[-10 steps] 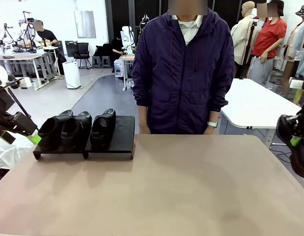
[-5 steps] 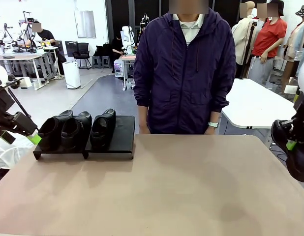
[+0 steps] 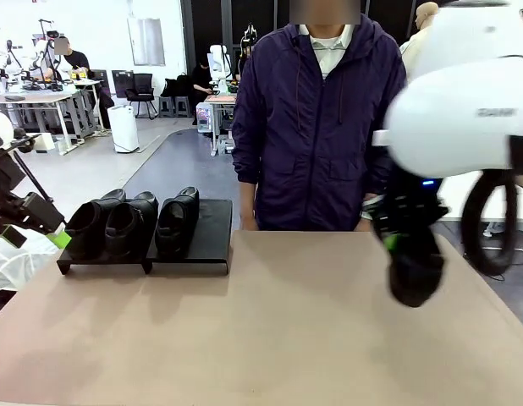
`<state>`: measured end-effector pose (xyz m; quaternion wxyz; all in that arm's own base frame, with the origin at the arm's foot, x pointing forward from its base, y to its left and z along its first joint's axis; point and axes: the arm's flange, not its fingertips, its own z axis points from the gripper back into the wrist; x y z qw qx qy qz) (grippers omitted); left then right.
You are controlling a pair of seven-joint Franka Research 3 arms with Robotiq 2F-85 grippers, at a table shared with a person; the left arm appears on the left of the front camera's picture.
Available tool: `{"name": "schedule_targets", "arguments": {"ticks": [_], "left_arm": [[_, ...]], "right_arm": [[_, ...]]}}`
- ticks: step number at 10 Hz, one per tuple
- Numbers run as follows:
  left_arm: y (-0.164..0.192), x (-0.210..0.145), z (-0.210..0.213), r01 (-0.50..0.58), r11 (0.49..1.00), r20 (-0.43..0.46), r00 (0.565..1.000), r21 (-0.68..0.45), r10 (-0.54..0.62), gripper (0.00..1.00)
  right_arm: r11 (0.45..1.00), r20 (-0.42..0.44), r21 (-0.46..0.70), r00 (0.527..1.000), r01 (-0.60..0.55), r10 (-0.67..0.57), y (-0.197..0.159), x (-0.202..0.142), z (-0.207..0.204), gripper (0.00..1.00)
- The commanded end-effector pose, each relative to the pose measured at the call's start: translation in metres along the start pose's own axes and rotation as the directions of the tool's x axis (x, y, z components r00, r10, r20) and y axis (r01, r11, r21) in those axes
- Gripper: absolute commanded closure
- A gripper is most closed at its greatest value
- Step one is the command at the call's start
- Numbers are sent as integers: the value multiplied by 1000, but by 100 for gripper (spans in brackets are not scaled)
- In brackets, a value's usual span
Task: Organize the shoes by placing them on the stand.
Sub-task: Pick up one Shoe and place it in the middle of the table.
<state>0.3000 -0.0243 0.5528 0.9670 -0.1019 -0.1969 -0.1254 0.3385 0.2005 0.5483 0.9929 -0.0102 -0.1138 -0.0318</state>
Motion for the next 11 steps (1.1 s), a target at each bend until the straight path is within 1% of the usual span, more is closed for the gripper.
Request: {"name": "schedule_targets", "arguments": {"ticks": [1, 2, 3, 6, 8, 9, 10, 11], "left_arm": [[3, 1, 3, 13, 1000, -11, 1000, -1, -13, 0], [3, 1, 3, 13, 1000, -11, 1000, -1, -13, 0], [3, 1, 3, 13, 1000, -11, 1000, -1, -13, 0], [3, 1, 3, 13, 1000, -11, 1000, -1, -13, 0], [3, 1, 3, 13, 1000, -11, 1000, -1, -13, 0], [3, 1, 3, 13, 1000, -11, 1000, -1, -13, 0], [3, 1, 3, 13, 1000, -11, 1000, -1, -13, 0], [3, 1, 3, 13, 1000, -11, 1000, -1, -13, 0]], "right_arm": [[1000, -52, -8, 999, 4, -5, 48, 18, -27, 100], [999, -70, -35, 997, 10, -12, 75, 15, -49, 100], [1000, -114, -20, 994, -5, 3, 98, 14, -73, 100], [997, -137, -59, 990, -52, 43, 153, 14, -146, 100], [992, -119, -113, 992, -60, 46, 170, 15, -177, 100], [991, -90, -125, 995, -48, 37, 174, 12, -181, 100], [992, -89, -109, 995, -63, 53, 176, 9, -181, 100], [992, -102, -104, 993, -73, 63, 177, 9, -183, 90]]}}
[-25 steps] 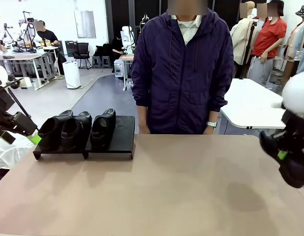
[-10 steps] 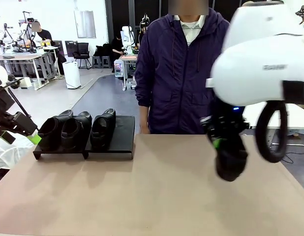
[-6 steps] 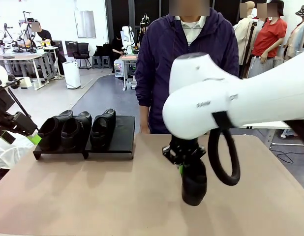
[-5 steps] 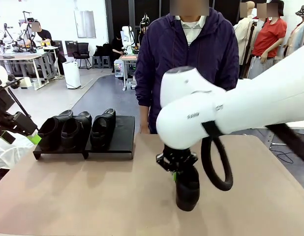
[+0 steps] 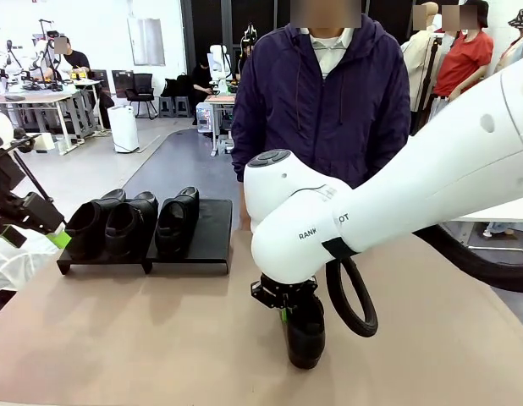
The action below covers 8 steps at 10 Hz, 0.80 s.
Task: Organize the shoes by placing them on the stand.
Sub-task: Pick up one Shoe and place it in the middle of the table.
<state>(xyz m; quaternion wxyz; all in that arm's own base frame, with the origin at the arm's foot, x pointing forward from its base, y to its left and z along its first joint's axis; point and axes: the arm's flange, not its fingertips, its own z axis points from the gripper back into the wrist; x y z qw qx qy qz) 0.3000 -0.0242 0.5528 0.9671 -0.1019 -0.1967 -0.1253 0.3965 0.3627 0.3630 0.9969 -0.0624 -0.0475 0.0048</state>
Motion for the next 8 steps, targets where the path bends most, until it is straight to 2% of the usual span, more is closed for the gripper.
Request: {"name": "schedule_targets", "arguments": {"ticks": [1, 2, 5, 7, 8], "left_arm": [[2, 1, 2, 13, 1000, -10, 1000, 0, -13, 0], [2, 1, 2, 13, 1000, -10, 1000, 0, -13, 0], [2, 1, 2, 13, 1000, -10, 1000, 0, -13, 0], [2, 1, 2, 13, 1000, -10, 1000, 0, -13, 0], [2, 1, 2, 13, 1000, -10, 1000, 0, -13, 0]], "right_arm": [[1000, 17, -9, 1000, 15, -14, 7, 4, 6, 31], [1000, -1, -2, 1000, 10, -10, 6, 4, 4, 0], [1000, 21, 8, 1000, 21, -21, -3, 4, 12, 0], [992, -6, 129, 1000, 0, 1, -29, 1, 44, 0], [976, -31, 213, 998, -38, 46, -55, -1, 65, 0]]}}
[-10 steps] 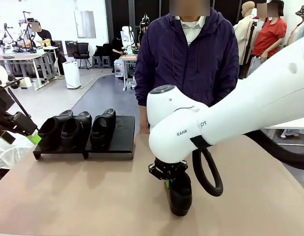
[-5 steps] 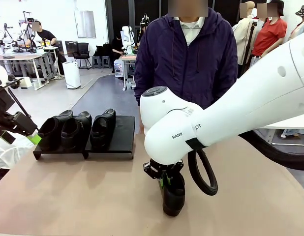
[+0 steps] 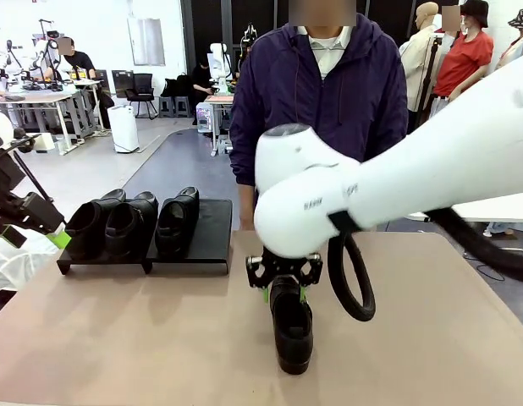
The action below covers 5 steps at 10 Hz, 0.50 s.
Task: Organize the shoes by placing them on the stand.
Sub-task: Pick up one Shoe and place it in the middle of the table.
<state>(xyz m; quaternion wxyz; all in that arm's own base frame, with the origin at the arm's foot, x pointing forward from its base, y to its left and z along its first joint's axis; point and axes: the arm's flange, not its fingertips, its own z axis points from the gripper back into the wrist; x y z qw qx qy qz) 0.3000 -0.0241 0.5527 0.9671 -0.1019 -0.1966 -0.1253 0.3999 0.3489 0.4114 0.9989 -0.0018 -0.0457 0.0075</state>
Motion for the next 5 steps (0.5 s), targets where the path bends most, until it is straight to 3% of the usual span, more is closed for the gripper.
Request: {"name": "schedule_targets", "arguments": {"ticks": [1, 3, 5], "left_arm": [[2, 1, 3, 13, 1000, -10, 1000, 0, -13, 0], [2, 1, 3, 13, 1000, -10, 1000, 0, -13, 0], [2, 1, 3, 13, 1000, -10, 1000, 0, -13, 0]], "right_arm": [[978, -69, 194, 994, -70, 85, -64, -12, 47, 0], [939, -67, 337, 993, -73, 101, -151, -24, 95, 0], [845, -55, 522, 984, -118, 172, -246, -41, 127, 0]]}}
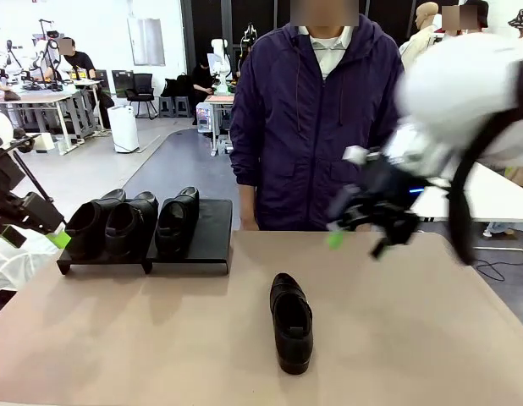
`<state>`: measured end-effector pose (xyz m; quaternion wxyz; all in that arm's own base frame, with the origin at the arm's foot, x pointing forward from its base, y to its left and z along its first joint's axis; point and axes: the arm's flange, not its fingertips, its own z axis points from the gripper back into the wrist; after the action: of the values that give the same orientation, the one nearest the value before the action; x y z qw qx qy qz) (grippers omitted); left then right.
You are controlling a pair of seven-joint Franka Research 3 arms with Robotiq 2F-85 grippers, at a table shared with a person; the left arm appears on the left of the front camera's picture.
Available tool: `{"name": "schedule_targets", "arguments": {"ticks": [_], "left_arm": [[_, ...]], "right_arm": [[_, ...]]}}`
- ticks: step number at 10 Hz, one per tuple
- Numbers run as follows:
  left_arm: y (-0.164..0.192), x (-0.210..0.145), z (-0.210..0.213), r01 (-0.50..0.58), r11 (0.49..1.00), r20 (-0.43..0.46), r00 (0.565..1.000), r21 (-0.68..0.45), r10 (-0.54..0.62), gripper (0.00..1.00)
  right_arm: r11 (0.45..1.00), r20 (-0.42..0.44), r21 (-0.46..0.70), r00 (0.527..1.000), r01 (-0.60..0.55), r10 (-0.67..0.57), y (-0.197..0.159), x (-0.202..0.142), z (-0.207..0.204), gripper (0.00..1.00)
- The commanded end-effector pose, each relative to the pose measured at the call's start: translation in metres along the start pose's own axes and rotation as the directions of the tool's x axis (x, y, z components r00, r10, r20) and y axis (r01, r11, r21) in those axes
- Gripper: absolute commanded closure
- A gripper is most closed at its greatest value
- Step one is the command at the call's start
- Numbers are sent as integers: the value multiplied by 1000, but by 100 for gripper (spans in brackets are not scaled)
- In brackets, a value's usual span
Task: Organize the shoes by placing them on the stand.
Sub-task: Pick up one Shoe and place it in the middle of the table.
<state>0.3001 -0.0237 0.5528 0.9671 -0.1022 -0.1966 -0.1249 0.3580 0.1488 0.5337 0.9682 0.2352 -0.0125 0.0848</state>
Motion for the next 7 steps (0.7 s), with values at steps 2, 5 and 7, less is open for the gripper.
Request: {"name": "schedule_targets", "arguments": {"ticks": [2, 5, 7], "left_arm": [[2, 1, 2, 14, 1000, -10, 1000, 0, -14, 0], [2, 1, 2, 14, 1000, -10, 1000, 0, -14, 0], [2, 1, 2, 14, 1000, -10, 1000, 0, -14, 0]], "right_arm": [[994, 70, 100, 996, 52, -59, -97, -47, 67, 0], [985, 292, -61, 947, 159, -135, -120, -78, 69, 0], [990, 155, 99, 981, 103, -118, -125, -71, 94, 0]]}}
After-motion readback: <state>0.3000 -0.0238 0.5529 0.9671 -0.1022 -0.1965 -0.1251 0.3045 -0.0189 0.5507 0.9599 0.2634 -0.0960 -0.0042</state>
